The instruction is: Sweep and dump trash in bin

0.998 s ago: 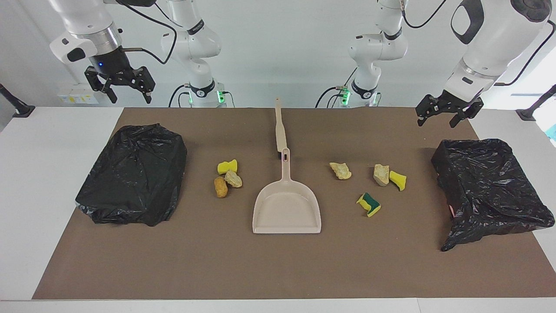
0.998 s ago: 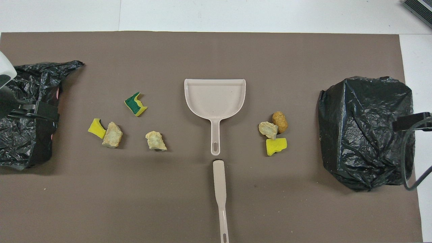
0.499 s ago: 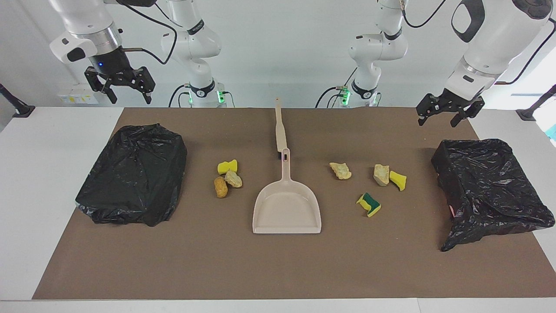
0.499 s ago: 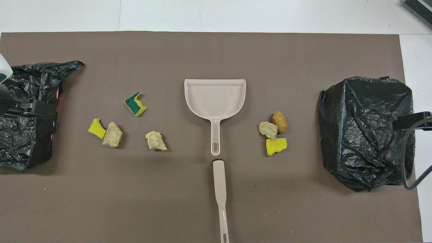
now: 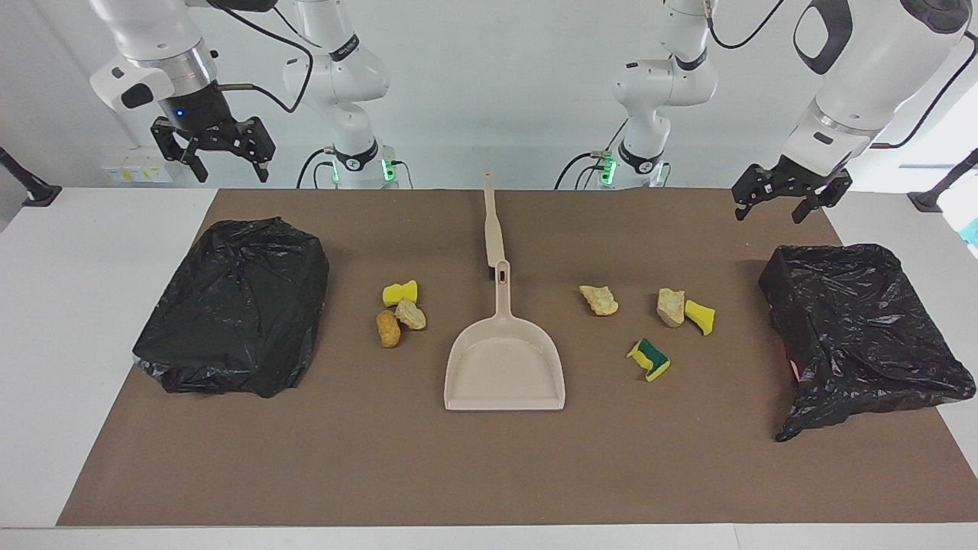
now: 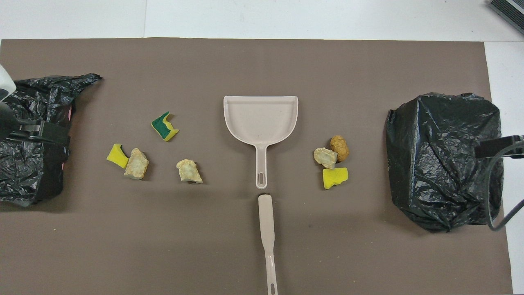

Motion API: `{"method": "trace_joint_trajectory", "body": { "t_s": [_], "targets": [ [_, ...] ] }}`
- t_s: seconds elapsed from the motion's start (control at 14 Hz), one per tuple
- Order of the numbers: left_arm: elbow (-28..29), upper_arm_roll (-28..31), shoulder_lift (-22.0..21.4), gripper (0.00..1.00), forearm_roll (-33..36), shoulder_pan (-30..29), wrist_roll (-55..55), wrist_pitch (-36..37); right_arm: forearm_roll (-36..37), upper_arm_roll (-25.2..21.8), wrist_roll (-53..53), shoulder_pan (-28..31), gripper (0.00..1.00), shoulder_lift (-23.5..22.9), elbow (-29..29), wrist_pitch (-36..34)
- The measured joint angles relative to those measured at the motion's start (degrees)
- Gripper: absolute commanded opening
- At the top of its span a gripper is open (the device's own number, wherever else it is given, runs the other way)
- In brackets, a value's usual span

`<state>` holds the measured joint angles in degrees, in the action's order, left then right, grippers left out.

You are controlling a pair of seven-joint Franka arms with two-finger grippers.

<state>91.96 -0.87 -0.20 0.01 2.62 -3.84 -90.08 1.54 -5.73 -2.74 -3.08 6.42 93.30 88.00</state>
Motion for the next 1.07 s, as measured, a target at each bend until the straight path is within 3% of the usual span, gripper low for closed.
{"method": "trace_joint_trajectory", "body": {
  "t_s": [1.07],
  "targets": [
    [0.1, -0.1, -0.1, 1.00, 0.0, 0.0, 0.0, 1.0, 0.0, 0.1, 0.0, -0.3, 1.00, 0.0, 0.1, 0.0]
  ]
}}
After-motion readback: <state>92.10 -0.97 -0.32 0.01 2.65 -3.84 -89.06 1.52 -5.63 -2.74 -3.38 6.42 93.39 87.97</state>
